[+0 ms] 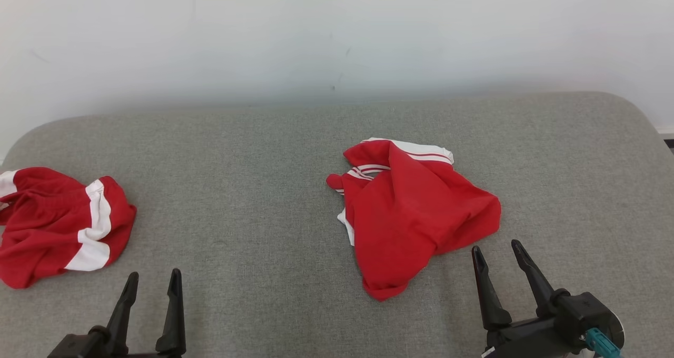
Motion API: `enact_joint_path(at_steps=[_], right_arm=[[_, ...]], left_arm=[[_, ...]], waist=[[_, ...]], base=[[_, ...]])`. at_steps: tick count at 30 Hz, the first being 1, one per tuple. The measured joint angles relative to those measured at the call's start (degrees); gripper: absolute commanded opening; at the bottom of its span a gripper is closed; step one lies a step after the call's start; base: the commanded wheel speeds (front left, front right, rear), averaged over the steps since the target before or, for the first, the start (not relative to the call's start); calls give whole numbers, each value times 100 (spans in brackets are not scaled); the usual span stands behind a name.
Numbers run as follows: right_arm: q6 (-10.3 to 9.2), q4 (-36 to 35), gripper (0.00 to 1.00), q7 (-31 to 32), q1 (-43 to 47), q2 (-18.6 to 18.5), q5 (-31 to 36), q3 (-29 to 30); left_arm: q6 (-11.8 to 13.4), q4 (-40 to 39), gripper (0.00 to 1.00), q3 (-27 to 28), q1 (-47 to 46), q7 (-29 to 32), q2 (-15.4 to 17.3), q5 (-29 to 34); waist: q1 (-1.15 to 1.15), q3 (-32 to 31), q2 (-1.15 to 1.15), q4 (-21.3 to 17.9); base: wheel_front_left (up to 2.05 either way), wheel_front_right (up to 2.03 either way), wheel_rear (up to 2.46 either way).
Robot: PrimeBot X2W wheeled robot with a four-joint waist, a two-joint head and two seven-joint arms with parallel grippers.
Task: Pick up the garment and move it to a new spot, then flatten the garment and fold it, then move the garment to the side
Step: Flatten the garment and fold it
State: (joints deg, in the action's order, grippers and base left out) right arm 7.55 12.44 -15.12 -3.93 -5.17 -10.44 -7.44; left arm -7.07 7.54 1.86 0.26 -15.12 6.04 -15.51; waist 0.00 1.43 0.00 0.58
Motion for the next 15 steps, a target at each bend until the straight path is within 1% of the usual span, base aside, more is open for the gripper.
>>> enact_joint_path(at_steps=[15], right_arm=[[0, 45, 100, 0, -13, -11, -14, 11]], left_arm=[[-44, 80, 100, 80, -33, 0, -100, 140]], waist=[[0, 56, 0, -22]], base=[[0, 0, 0]])
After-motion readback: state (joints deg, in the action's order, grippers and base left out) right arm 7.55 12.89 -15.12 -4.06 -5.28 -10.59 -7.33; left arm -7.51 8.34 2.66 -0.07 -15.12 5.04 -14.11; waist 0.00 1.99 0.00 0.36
